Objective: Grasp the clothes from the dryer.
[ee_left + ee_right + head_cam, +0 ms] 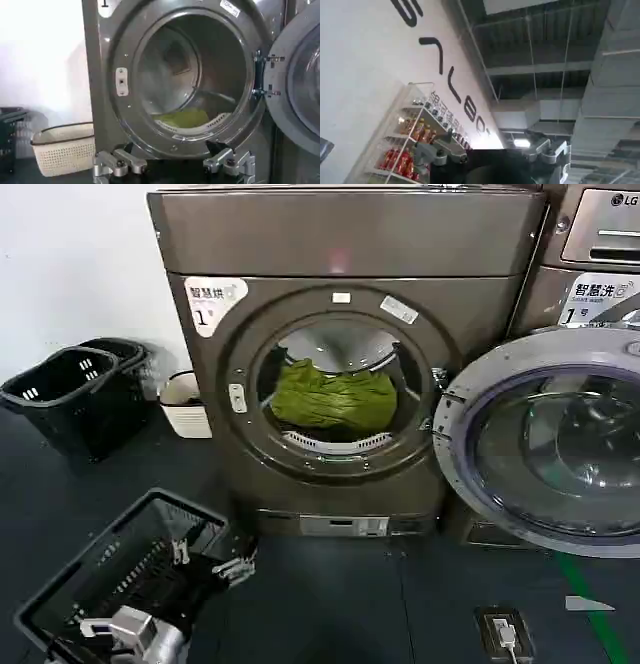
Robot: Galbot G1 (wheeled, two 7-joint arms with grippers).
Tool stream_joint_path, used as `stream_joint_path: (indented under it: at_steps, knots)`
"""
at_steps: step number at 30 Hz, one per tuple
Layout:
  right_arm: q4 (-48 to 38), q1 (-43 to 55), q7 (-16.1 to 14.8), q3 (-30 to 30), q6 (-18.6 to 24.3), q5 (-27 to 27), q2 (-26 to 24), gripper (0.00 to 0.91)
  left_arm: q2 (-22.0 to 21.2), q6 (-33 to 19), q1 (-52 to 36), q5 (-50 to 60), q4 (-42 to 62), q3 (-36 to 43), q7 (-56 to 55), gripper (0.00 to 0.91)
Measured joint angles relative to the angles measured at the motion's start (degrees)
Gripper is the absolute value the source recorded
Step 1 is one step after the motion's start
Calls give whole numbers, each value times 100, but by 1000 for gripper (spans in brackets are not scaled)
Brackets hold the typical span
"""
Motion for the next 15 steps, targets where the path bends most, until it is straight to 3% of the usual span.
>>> stream_joint_path:
  at_steps: [15]
  knots:
    - [-63, -188, -68, 316, 36, -76, -13, 907, 93, 360, 50, 27, -162, -7, 285, 907]
